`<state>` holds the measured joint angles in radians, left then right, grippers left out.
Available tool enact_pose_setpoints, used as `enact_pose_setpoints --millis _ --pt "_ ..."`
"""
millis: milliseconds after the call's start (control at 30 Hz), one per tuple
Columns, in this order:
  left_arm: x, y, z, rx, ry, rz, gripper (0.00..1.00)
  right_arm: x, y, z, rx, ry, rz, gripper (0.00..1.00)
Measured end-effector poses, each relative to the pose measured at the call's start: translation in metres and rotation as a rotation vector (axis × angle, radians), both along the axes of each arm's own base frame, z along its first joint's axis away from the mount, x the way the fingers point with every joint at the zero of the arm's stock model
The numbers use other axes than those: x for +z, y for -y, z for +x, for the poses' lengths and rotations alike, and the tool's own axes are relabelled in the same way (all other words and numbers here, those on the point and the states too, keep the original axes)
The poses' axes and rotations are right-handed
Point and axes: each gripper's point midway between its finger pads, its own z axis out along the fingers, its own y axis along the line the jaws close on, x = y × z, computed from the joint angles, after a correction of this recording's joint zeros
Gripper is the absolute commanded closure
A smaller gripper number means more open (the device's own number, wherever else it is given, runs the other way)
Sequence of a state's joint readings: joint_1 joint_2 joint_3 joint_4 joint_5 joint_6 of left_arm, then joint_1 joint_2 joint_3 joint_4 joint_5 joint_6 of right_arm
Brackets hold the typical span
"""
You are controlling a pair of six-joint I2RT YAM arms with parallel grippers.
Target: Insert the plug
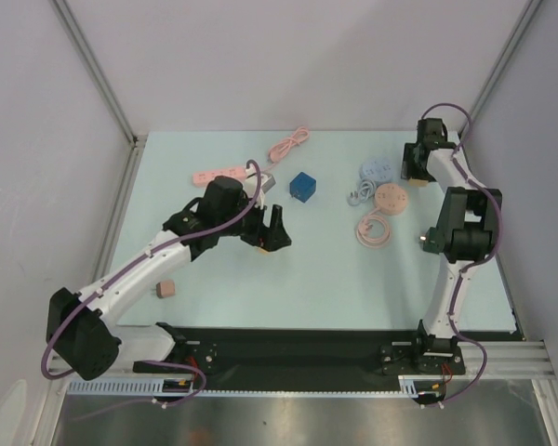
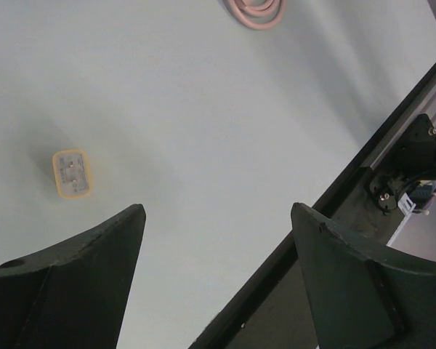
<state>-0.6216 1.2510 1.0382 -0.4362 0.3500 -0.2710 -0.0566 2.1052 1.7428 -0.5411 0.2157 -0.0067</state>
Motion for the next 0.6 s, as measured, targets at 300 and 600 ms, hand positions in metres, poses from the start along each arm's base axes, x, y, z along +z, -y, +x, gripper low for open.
enact_pose_setpoints --millis 300,600 --pt "-0.009 0.022 0.014 0.052 0.003 0.071 0.34 -0.009 0.002 -0.022 -0.071 -0.079 0.010 1.00" --pt "-0.046 0.157 0.065 0.139 -0.028 0.073 0.55 0.146 -0.042 -0.072 -0.091 0.240 0.112 1.00"
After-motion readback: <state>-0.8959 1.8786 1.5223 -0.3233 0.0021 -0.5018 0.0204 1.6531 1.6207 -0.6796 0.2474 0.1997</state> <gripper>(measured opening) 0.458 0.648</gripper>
